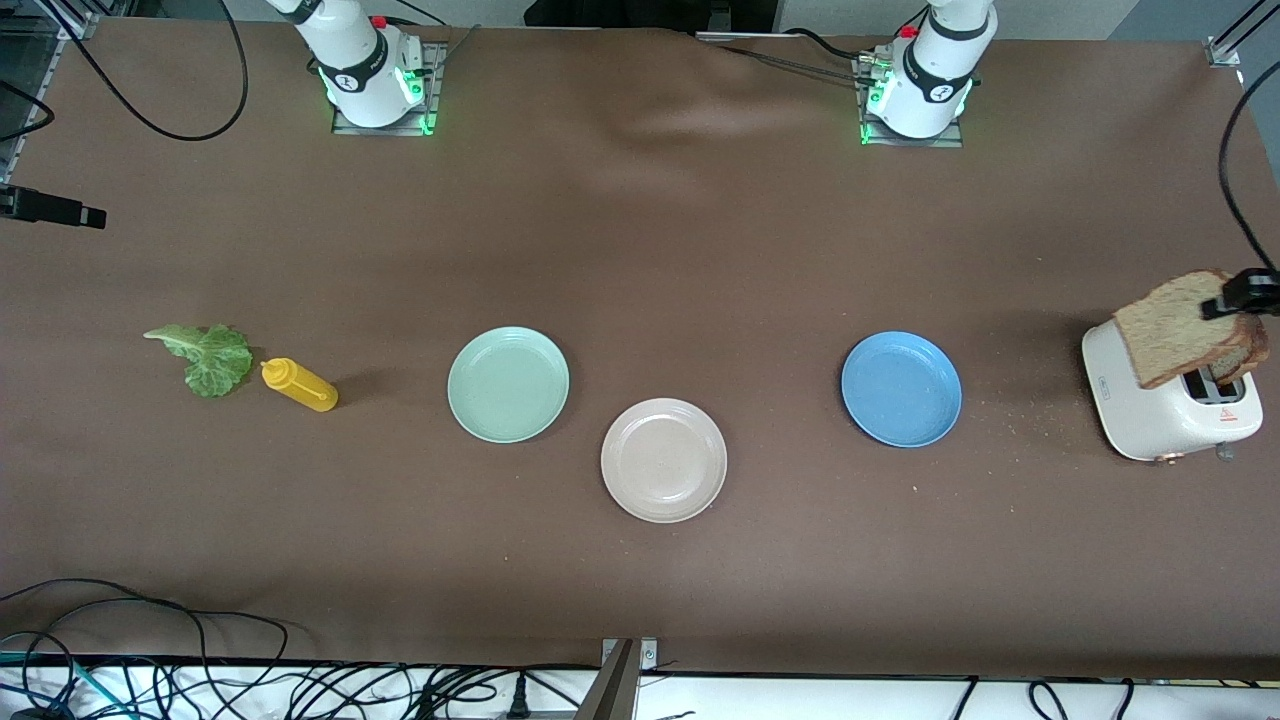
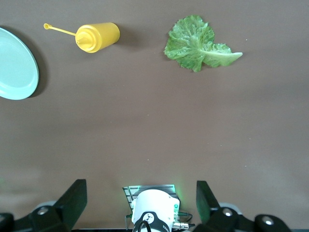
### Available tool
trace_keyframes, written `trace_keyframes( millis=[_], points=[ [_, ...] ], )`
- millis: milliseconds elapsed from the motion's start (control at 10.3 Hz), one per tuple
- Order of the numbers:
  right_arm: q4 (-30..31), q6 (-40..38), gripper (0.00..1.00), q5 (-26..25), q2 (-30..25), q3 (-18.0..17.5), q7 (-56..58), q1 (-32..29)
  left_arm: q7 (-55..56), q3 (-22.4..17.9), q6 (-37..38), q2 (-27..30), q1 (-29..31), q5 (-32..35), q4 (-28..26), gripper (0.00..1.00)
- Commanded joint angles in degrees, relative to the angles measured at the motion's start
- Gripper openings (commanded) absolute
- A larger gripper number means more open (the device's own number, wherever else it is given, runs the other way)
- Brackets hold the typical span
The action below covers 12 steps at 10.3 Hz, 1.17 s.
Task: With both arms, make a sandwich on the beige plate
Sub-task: 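Lift the toast slice out of the toaster with the left gripper, then carry the toast with the left gripper and lower it onto the beige plate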
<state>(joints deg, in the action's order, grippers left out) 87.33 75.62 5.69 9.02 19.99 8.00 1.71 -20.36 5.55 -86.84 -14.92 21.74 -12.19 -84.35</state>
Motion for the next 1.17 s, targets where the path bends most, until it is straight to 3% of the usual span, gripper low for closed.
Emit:
trace_keyframes(
  millis=[0, 585, 780, 877, 1072],
  points=[
    [-0.58, -0.65, 1.0, -0.24, -0.5, -0.04, 1.14, -0.12, 1.36, -0.36, 3.86, -2.39, -3.01, -8.77, 1.12, 0.0],
    [-0.49, -0.65, 1.0, -0.68, -0.41, 0.14, 4.65, -0.48, 4.97, -0.36, 3.09, -11.34, -11.96, -32.24, 0.94, 0.0],
    [-0.4, -0.73, 1.0, -0.77, -0.41, 0.14, 4.65, -0.48, 6.37, 0.33, -5.57, -13.89, -15.4, -35.61, -0.37, 0.0],
    [-0.23, -0.82, 1.0, -0.86, -0.41, 0.14, 4.74, -0.65, 7.25, 3.82, -8.66, -14.17, -14.72, -35.7, -1.68, 0.0],
    [-0.31, -1.17, 1.0, -0.77, -0.41, 0.14, 4.65, -0.48, 8.14, 5.42, -19.09, -16.44, -17.51, -39.29, -3.71, 0.0]
  ],
)
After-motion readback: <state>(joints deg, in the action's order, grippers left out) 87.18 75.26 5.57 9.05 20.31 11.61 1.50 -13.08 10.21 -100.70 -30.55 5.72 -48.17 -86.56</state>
